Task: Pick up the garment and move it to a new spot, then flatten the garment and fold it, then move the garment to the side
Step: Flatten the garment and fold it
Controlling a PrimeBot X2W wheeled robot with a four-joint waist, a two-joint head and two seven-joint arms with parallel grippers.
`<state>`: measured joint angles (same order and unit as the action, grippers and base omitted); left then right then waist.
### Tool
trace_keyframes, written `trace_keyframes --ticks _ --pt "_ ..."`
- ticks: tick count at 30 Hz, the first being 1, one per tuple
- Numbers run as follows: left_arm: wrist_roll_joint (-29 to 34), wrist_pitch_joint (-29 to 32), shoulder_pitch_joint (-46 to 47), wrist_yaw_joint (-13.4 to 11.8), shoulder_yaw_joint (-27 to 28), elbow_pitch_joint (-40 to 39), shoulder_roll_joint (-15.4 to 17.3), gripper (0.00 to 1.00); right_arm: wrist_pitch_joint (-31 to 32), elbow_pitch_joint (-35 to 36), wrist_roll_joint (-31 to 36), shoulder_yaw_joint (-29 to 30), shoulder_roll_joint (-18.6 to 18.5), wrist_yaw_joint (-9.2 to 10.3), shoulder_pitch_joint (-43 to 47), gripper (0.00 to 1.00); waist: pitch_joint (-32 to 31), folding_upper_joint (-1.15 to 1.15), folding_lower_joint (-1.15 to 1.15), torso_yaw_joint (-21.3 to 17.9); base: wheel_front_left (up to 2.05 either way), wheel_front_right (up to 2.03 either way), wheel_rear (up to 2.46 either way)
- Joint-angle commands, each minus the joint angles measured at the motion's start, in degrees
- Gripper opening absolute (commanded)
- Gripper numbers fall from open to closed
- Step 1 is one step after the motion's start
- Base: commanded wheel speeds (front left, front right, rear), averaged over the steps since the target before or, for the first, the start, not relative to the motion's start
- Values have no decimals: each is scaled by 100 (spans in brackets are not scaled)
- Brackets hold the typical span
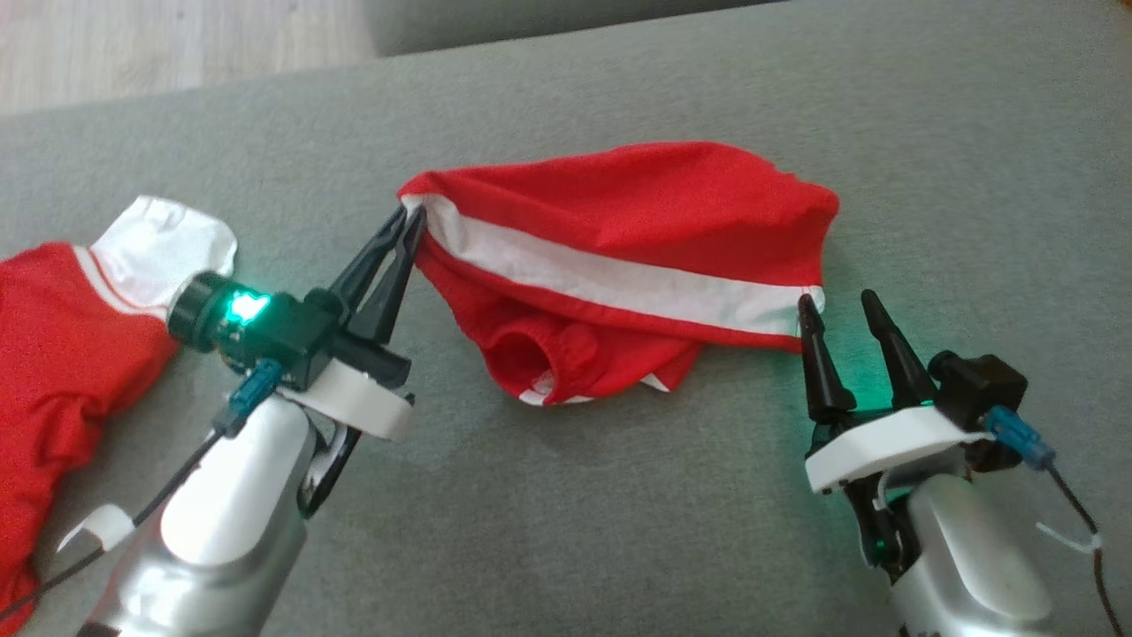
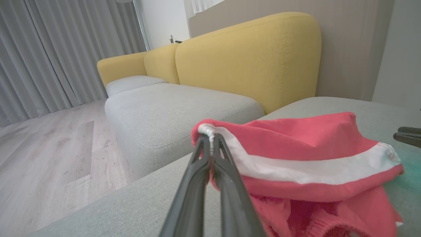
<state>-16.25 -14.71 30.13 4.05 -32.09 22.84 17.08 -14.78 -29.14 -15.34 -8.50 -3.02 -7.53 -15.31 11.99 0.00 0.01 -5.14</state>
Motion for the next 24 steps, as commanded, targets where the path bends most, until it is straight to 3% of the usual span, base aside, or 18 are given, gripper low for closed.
trace_keyframes --ticks 1,9,10,11,13,14,18,24 --pt "66 -29 349 -23 237 -165 163 0 -22 -7 -140 -92 -53 4 -217 100 130 0 -1 129 0 0 0" --pt "168 -29 502 3 223 -122 114 0 -22 -600 -751 -516 -166 4 -542 100 243 0 -1 290 0 0 0" --pt "178 -29 509 6 221 -114 109 0 -22 -642 -838 -597 -185 4 -566 89 240 0 -1 305 0 0 0" --pt "186 -29 513 11 220 -108 104 0 -22 -663 -920 -681 -202 4 -582 72 235 0 -1 318 0 0 0" --pt "195 -29 509 21 220 -95 93 0 -22 -688 -1058 -851 -255 4 -593 31 212 0 -1 335 0 0 0" --pt "201 -29 502 24 221 -89 90 0 -22 -674 -1087 -922 -297 4 -594 2 197 0 -1 340 0 0 0" --pt "220 -29 479 26 262 -103 98 0 -22 -367 -1000 -790 -406 4 -568 0 142 0 -1 337 0 0 0" --pt "349 -29 794 86 316 -268 206 0 -22 567 -970 -101 -404 4 -888 0 271 0 -1 228 0 0 0"
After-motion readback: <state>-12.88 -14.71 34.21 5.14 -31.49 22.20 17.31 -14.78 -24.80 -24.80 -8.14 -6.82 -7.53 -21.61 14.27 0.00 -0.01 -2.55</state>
